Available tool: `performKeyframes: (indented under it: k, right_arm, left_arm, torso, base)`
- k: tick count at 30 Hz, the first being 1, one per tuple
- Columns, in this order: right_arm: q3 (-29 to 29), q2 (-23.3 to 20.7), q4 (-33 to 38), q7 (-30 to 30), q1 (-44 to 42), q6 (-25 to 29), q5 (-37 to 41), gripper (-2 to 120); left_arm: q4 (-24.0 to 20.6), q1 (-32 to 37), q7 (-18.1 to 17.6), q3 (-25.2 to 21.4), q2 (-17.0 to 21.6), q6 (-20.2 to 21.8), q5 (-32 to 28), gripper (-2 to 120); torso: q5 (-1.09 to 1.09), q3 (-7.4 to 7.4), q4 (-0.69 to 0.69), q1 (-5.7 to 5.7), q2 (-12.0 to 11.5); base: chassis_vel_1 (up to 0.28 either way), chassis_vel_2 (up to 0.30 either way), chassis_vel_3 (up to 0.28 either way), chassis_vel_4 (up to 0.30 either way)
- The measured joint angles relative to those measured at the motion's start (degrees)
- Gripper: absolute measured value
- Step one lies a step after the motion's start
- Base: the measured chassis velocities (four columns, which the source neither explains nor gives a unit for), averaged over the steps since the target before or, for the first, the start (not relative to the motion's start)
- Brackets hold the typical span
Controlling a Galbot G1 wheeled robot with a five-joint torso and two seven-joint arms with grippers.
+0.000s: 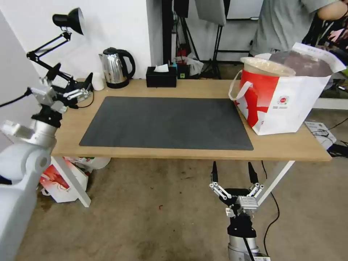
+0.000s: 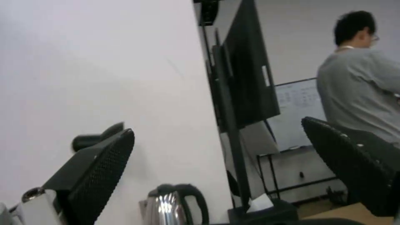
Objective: Pick up the trash from the table and place it into the takeout bag.
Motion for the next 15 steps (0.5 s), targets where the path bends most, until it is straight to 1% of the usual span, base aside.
performKeyframes:
  k: [1, 3, 5, 6, 7, 9, 10, 13, 14, 15]
  right_arm:
    - [0.0, 0.0, 0.0, 0.0, 0.0, 0.0, 0.0, 100]
    - [0.0, 0.0, 0.0, 0.0, 0.0, 0.0, 0.0, 100]
    - [0.0, 0.0, 0.0, 0.0, 0.0, 0.0, 0.0, 100]
    - [0.0, 0.0, 0.0, 0.0, 0.0, 0.0, 0.0, 100]
    - [0.0, 0.0, 0.0, 0.0, 0.0, 0.0, 0.0, 100]
    - [0.0, 0.0, 0.0, 0.0, 0.0, 0.0, 0.0, 100]
    - [0.0, 0.0, 0.0, 0.0, 0.0, 0.0, 0.0, 100]
    - [0.0, 0.0, 0.0, 0.0, 0.0, 0.0, 0.0, 100]
    - [0.0, 0.0, 0.0, 0.0, 0.0, 0.0, 0.0, 100]
    - [0.0, 0.0, 0.0, 0.0, 0.0, 0.0, 0.0, 100]
  left_arm:
    - [0.0, 0.0, 0.0, 0.0, 0.0, 0.0, 0.0, 100]
    - [-1.9, 2.7, -1.4, -1.5, -2.1, -0.1, 0.2, 100]
    - [-2.2, 3.2, -1.6, -1.9, -2.6, -0.1, 0.3, 100]
    - [-3.0, 4.2, -1.9, -2.5, -3.7, -0.2, 0.6, 100]
    - [-4.5, 6.4, -2.6, -3.6, -6.1, -0.3, 1.5, 100]
    - [-6.2, 9.3, -3.6, -4.7, -9.2, -0.4, 2.7, 100]
    - [-6.2, 9.3, -3.6, -4.7, -9.2, -0.4, 2.7, 100]
    - [-8.2, 14.2, -4.4, -6.3, -14.1, -2.2, 5.4, 100]
    - [-8.7, 15.4, -4.7, -6.5, -15.2, -3.0, 5.9, 100]
    - [-8.7, 15.4, -4.7, -6.5, -15.2, -3.0, 5.9, 100]
  torso:
    - [0.0, 0.0, 0.0, 0.0, 0.0]
    - [0.01, 0.0, 0.02, 0.0, 0.0]
    - [0.0, 0.0, 0.02, 0.0, 0.0]
    - [0.02, 0.0, 0.02, 0.0, 0.0]
    - [-0.01, 0.0, 0.02, 0.0, 0.0]
    - [0.01, 0.0, 0.01, 0.0, 0.0]
    - [0.01, 0.0, 0.01, 0.0, 0.0]
    - [0.01, 0.0, 0.01, 0.0, 0.0]
    - [0.01, 0.0, 0.02, 0.0, 0.0]
    - [0.01, 0.0, 0.02, 0.0, 0.0]
  base:
    - [0.0, 0.0, 0.0, 0.0]
    - [0.0, 0.0, 0.0, 0.0]
    - [0.0, 0.0, 0.0, 0.0]
    - [0.0, 0.0, 0.0, 0.0]
    - [0.0, 0.0, 0.0, 0.0]
    - [0.0, 0.0, 0.0, 0.0]
    - [0.0, 0.0, 0.0, 0.0]
    - [0.0, 0.0, 0.0, 0.0]
    - [0.0, 0.0, 0.0, 0.0]
    - [0.0, 0.0, 0.0, 0.0]
